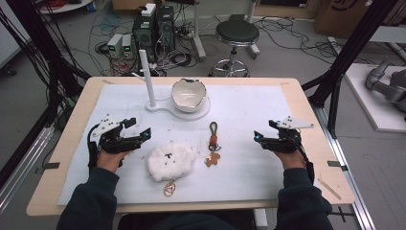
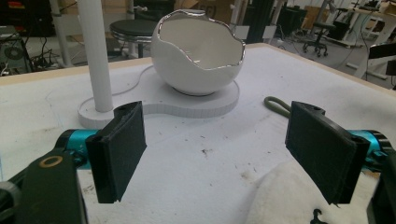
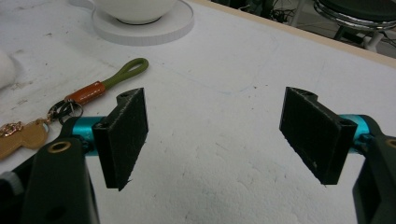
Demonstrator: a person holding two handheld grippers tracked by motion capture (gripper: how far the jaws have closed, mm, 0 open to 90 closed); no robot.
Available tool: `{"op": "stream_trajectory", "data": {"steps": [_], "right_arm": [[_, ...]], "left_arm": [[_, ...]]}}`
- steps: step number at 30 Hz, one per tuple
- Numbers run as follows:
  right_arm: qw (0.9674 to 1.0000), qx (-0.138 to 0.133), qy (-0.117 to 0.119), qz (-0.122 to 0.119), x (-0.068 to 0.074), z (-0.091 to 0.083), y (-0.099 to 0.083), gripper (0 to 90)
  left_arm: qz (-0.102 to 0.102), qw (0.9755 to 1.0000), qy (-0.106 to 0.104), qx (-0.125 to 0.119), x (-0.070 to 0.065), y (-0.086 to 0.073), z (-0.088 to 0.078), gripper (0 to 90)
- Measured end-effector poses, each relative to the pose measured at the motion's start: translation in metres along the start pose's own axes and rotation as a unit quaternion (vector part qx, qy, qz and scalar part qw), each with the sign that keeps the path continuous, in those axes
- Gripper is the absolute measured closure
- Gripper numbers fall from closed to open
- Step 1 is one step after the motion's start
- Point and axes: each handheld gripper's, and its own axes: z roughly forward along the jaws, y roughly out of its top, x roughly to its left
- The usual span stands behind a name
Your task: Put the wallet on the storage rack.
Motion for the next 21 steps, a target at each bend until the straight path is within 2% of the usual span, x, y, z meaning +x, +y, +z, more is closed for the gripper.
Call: {"op": "stream_trajectory", "data": {"steps": [5,7,10,11,12,15,17,21], "right_arm": [[1.0000,0.001,0.005,0.003,-0.001,0.001,-0.001,23.8],[1.0000,0.000,0.006,0.004,-0.002,0.002,-0.001,23.8],[0.9999,0.002,0.005,0.011,-0.003,0.001,-0.002,23.9],[1.0000,0.001,0.004,0.008,-0.003,0.001,-0.002,23.9],[1.0000,0.001,0.005,0.008,-0.003,0.000,-0.002,23.9],[1.0000,0.001,0.003,0.007,-0.003,-0.001,-0.002,23.9],[0.9999,0.001,0.005,0.011,-0.002,-0.001,-0.002,24.0],[1.0000,0.005,0.004,0.007,0.002,-0.002,-0.002,24.1]], "left_arm": [[0.000,1.0000,0.001,0.004,-0.001,0.000,0.001,20.1],[-0.001,0.9999,-0.001,0.014,-0.002,-0.001,0.003,20.4],[0.001,0.9991,-0.008,0.042,-0.004,-0.004,0.007,22.9],[0.001,0.9991,-0.008,0.042,-0.004,-0.004,0.007,23.1],[0.005,0.9980,-0.016,0.061,-0.005,-0.006,0.011,23.6],[0.009,0.9953,-0.024,0.094,-0.008,-0.010,0.017,24.9],[0.012,0.9922,-0.012,0.123,-0.009,-0.013,0.020,30.1],[0.006,0.9915,-0.018,0.129,-0.012,-0.015,0.022,31.6]]}}
